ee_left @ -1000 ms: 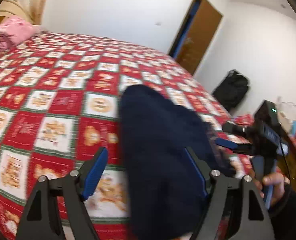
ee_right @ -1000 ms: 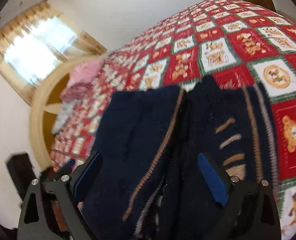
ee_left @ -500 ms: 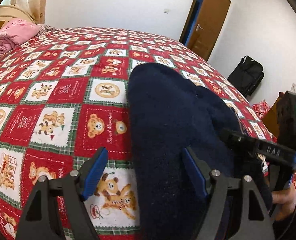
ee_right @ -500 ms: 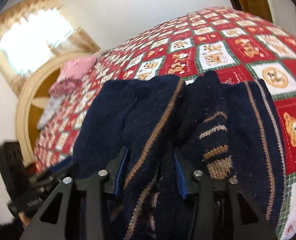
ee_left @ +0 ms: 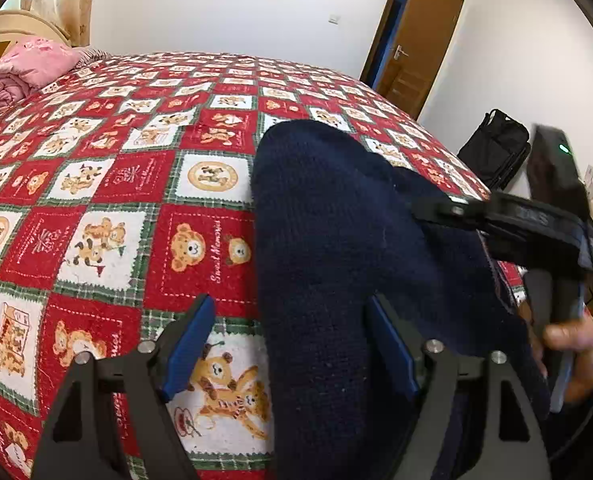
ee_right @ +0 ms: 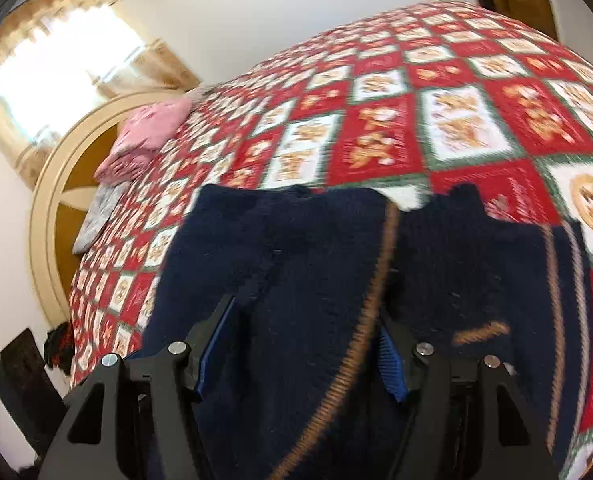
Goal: Fold small clothes
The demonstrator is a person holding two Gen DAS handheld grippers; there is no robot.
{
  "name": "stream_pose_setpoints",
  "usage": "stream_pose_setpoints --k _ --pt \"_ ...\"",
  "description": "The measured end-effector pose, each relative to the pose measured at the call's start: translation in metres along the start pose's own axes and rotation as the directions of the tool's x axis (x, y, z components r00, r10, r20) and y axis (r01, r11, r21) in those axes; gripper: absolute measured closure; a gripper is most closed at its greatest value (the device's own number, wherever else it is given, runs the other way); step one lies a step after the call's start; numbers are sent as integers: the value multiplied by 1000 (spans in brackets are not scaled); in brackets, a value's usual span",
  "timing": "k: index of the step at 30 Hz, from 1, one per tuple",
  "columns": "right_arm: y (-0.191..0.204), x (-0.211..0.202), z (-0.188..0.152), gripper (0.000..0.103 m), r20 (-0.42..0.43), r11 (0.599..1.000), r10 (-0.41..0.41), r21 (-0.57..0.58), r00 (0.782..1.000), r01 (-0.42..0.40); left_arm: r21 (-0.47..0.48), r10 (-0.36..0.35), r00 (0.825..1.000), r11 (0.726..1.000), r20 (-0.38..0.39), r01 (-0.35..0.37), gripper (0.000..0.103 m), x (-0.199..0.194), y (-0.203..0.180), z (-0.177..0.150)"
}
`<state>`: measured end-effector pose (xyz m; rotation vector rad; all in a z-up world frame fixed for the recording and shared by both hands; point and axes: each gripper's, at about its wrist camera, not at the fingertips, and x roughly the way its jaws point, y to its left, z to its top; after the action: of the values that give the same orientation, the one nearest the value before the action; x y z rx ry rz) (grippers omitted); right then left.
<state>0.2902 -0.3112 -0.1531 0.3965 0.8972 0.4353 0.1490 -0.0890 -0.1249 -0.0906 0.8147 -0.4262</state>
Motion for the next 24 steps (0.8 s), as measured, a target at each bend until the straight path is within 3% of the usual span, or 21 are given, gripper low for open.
stream_pose_setpoints --k 2,5,10,16,20,24 --pt "20 0 -7 78 -7 991 -62 -117 998 61 -4 1 1000 1000 -1 -1 20 0 2 0" --pt "51 -4 -23 82 26 945 -148 -291 989 149 -15 -11 1000 1000 -7 11 19 3 3 -1" --pt "68 -14 -31 85 105 908 -208 -350 972 232 -9 1 1000 1000 1 -1 16 7 -1 -3" --pt "63 -65 -12 86 179 882 -228 -379 957 281 30 -18 1000 999 12 17 16 -6 -9 3" --pt "37 -83 -11 86 166 853 -292 -400 942 335 69 -21 999 997 50 17 16 -14 -19 9" --pt "-17 -74 -17 85 111 877 -338 -323 935 355 81 -23 999 997 40 20 16 -9 -25 7"
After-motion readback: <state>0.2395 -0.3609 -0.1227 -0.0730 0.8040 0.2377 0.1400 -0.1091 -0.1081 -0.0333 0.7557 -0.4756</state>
